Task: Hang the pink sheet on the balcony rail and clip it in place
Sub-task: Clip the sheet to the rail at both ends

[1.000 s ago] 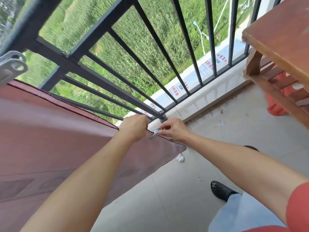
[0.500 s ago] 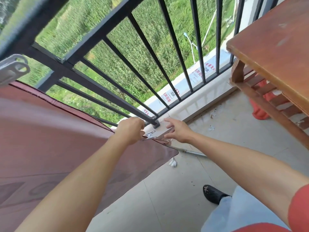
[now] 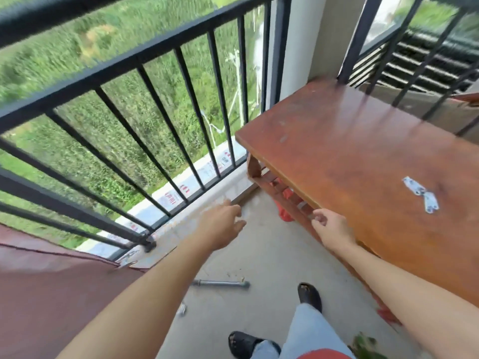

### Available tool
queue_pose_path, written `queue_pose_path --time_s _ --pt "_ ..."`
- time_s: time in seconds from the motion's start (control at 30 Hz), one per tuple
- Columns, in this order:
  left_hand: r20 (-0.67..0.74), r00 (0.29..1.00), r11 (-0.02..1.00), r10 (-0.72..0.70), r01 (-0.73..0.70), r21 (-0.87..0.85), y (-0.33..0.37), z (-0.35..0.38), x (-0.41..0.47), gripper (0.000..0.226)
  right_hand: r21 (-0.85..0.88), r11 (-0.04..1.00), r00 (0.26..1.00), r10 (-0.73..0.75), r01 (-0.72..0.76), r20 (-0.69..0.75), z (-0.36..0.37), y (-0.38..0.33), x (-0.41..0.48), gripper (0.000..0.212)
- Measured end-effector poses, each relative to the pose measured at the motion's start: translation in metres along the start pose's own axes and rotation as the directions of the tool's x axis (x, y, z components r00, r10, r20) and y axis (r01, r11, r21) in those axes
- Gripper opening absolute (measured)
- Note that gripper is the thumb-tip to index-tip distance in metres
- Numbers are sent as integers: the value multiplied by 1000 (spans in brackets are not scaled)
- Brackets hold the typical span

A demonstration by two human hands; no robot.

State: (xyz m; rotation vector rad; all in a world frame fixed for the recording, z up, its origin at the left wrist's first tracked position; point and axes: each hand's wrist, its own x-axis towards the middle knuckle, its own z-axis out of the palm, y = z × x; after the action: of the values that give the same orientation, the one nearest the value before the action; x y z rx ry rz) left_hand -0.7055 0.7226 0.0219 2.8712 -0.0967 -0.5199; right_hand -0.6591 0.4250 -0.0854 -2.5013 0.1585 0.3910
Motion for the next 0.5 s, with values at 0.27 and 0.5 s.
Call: queue_pose_path --time_s 0.27,0.5 --pt "126 977 984 172 -175 13 133 26 73 34 45 966 932 256 -253 -256 -105 137 62 44" --pt "224 957 982 183 -187 -1 232 46 162 28 112 853 792 516 -509 -328 -161 227 129 34"
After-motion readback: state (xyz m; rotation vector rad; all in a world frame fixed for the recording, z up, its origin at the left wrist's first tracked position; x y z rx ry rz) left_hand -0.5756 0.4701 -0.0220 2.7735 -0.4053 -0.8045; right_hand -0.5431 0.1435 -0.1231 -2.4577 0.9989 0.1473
